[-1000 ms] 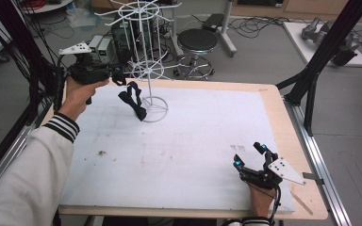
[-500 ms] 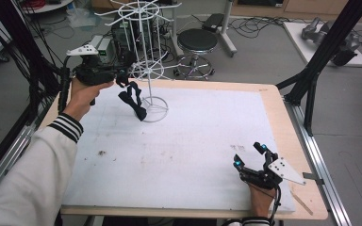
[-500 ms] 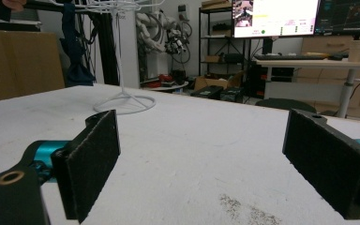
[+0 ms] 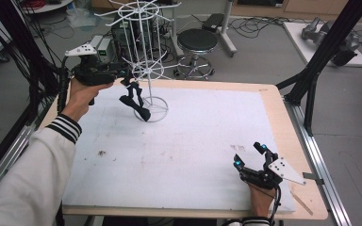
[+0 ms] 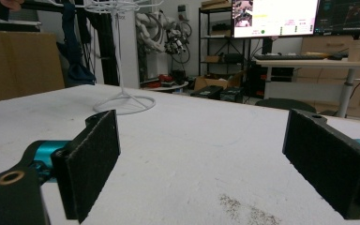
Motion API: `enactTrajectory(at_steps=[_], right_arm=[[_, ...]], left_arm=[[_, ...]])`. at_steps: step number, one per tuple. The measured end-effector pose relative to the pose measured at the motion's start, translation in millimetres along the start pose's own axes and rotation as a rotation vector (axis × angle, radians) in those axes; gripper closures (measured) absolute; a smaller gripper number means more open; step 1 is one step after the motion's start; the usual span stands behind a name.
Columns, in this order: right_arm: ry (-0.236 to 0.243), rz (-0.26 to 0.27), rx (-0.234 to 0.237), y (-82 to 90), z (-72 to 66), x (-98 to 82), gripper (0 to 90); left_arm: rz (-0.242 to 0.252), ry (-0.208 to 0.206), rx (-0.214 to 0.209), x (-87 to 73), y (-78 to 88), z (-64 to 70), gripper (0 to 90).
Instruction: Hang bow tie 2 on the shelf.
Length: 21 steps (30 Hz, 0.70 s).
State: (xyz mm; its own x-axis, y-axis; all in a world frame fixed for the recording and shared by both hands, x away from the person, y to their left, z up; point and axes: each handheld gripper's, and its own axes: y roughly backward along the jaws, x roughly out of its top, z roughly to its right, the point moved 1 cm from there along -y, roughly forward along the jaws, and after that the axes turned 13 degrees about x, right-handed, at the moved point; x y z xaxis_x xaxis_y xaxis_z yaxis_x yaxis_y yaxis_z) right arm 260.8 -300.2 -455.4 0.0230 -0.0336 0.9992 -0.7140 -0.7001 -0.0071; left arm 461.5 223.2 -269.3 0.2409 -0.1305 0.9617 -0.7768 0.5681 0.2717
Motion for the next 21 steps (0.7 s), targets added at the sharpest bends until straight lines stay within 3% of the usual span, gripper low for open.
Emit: enactTrajectory(at_steps=[6,11,16,21], right_arm=[[-0.003,-0.001,0.001,-0.1,-0.5,0.0,10.8],[0.0,0.0,0.002,0.0,0.0,-0.1,10.8],[-0.002,-0.003,0.0,-0.1,-0.3,0.0,10.8],[0.003,-0.001,-0.003,-0.6,-0.4,0.0,10.8]], left_arm=[[0.042,-0.01,-0.015,0.6,13.4,1.8,32.1],[0.085,-0.062,-0.008,-3.6,34.3,2.5,17.7],[0.102,-0.103,0.025,-19.1,54.7,4.6,16.6],[0.147,-0.125,0.062,-50.1,76.6,14.0,16.3]])
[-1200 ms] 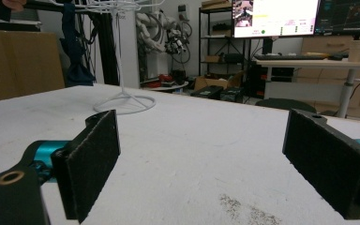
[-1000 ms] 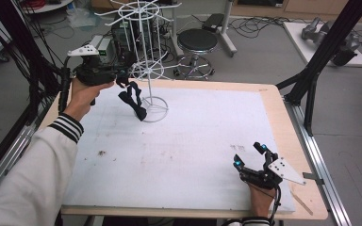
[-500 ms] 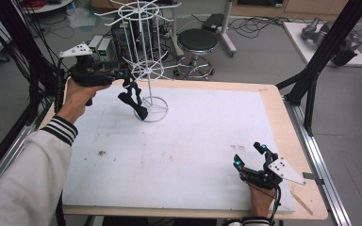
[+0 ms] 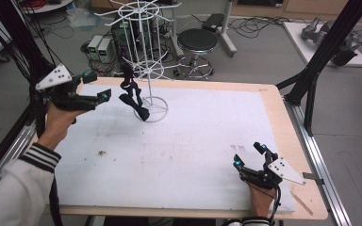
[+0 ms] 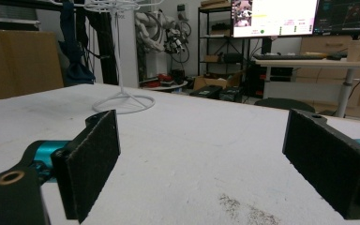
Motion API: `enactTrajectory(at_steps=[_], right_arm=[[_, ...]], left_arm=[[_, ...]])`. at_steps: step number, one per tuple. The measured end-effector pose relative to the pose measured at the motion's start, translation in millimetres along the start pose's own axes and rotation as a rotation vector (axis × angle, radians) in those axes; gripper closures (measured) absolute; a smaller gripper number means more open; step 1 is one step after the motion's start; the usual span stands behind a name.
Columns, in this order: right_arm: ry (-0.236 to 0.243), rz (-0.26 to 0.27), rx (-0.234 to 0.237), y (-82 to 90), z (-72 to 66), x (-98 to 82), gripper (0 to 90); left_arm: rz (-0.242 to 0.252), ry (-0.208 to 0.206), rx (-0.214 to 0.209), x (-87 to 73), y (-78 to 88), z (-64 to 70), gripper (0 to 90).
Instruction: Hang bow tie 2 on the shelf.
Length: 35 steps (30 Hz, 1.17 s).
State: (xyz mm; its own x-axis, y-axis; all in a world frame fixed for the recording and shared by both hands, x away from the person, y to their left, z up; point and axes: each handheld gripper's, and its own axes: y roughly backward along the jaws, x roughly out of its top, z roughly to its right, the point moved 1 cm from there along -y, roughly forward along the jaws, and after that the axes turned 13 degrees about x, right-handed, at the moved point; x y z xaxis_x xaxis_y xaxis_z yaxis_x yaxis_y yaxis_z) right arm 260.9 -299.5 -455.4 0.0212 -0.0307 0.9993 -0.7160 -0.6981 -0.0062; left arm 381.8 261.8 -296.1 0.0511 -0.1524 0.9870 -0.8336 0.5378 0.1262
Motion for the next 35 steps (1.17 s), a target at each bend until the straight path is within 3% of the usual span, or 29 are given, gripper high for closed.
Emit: enactTrajectory(at_steps=[9,16,21,30,35], right_arm=[[0.008,-0.005,-0.002,-0.3,-0.7,0.0,10.8],[0.005,-0.005,-0.006,-0.3,-0.8,0.0,10.8],[0.007,-0.005,-0.006,-0.3,-0.8,0.1,10.8],[0.005,-0.004,-0.006,-0.3,-0.7,0.0,10.8],[0.005,-0.006,-0.006,0.1,-1.2,0.0,10.8]], left_arm=[[0.031,0.007,0.056,-77.2,40.6,24.5,16.2],[0.058,0.06,0.1,-121.4,64.2,36.1,16.1],[0.122,0.07,0.159,-140.6,76.3,43.6,16.0],[0.125,0.066,0.19,-163.8,78.7,47.3,16.0],[0.138,0.091,0.196,-166.1,80.3,44.9,15.6]])
